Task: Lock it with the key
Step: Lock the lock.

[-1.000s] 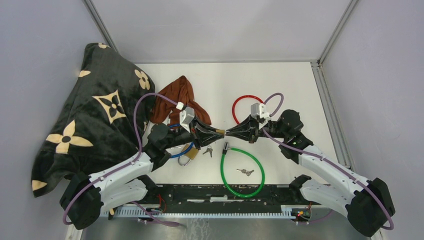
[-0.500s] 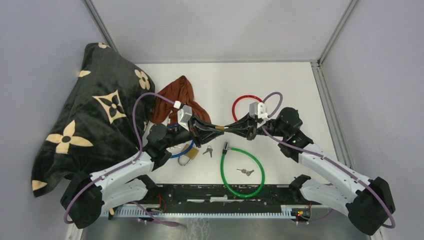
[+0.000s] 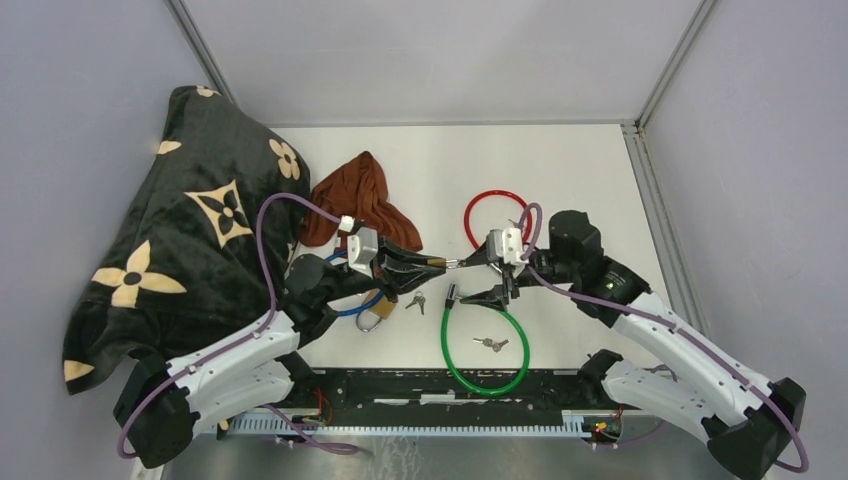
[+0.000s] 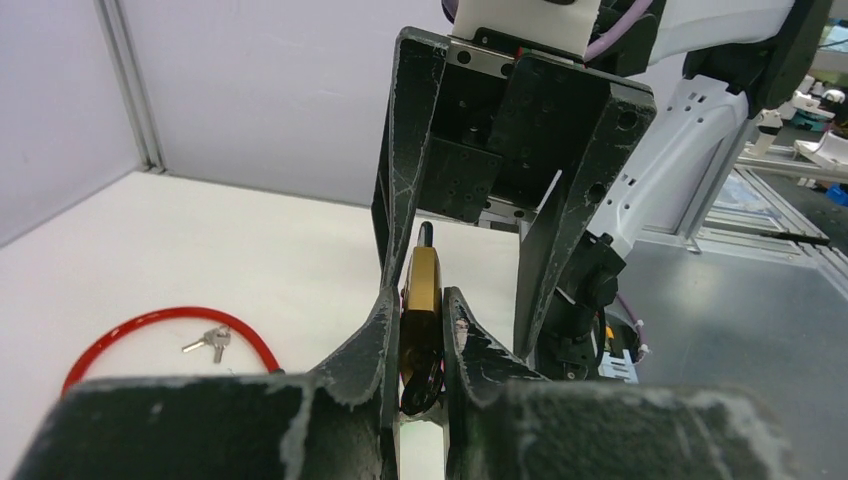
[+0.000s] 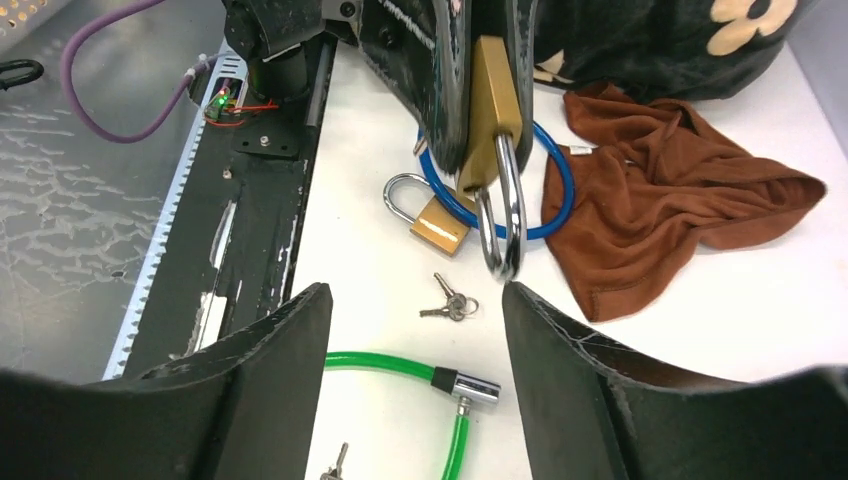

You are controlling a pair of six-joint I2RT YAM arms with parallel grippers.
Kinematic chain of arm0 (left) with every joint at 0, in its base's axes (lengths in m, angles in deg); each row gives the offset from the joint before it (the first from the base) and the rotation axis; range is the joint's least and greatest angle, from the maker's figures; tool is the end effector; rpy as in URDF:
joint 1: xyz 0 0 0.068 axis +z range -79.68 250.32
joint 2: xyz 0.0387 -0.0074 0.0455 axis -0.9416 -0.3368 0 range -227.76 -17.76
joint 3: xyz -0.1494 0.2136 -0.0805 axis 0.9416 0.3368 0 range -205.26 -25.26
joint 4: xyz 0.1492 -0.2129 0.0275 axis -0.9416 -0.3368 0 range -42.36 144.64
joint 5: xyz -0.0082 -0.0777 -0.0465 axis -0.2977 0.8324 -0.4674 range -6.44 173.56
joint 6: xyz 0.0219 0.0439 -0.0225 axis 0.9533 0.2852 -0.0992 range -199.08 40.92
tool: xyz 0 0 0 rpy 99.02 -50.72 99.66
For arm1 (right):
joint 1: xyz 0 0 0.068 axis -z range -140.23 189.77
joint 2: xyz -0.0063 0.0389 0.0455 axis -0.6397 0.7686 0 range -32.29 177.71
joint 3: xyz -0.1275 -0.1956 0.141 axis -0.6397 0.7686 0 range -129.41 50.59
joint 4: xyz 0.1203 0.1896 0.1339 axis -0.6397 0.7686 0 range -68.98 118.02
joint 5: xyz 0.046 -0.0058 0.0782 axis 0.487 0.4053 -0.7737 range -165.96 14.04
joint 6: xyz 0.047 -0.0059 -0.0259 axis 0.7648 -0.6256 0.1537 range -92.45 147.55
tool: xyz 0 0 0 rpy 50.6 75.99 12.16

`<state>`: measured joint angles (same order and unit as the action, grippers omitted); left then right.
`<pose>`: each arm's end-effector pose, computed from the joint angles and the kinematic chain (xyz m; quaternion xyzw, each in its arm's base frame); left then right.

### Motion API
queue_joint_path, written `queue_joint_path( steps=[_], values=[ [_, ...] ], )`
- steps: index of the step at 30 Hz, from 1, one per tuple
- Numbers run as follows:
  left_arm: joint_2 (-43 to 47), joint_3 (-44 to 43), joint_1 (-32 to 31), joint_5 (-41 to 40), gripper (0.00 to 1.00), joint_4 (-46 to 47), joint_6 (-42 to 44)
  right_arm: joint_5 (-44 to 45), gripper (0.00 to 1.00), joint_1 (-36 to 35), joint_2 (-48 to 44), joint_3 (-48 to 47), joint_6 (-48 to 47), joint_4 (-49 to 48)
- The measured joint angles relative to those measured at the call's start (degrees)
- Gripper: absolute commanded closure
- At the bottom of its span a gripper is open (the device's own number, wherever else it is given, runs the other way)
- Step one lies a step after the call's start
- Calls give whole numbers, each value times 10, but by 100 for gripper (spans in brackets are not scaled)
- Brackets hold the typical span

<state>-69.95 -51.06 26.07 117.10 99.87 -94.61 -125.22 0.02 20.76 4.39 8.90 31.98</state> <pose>0.1313 -0.1553 0.3004 0.3656 0.4814 -0.5336 0.5915 0.1399 0.1515 0.3249 -0.5727 0.5214 0.4291 0.4648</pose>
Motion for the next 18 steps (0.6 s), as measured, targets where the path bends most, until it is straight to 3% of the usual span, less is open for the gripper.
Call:
queue_joint_path(
  steps=[4,9,16,18],
  values=[
    [14,7,3,27,98,25,7,10,33,3,-46,5,1,10],
    [14,11,3,59,98,57,3,33,37,3,-96,46,52,-63],
    [9,11,3,90,98,89,-9,38,57,4,-90,56,115,-158],
    [7,11,3,93,98,91,-9,28,67,4,-84,56,131,-179]
  ],
)
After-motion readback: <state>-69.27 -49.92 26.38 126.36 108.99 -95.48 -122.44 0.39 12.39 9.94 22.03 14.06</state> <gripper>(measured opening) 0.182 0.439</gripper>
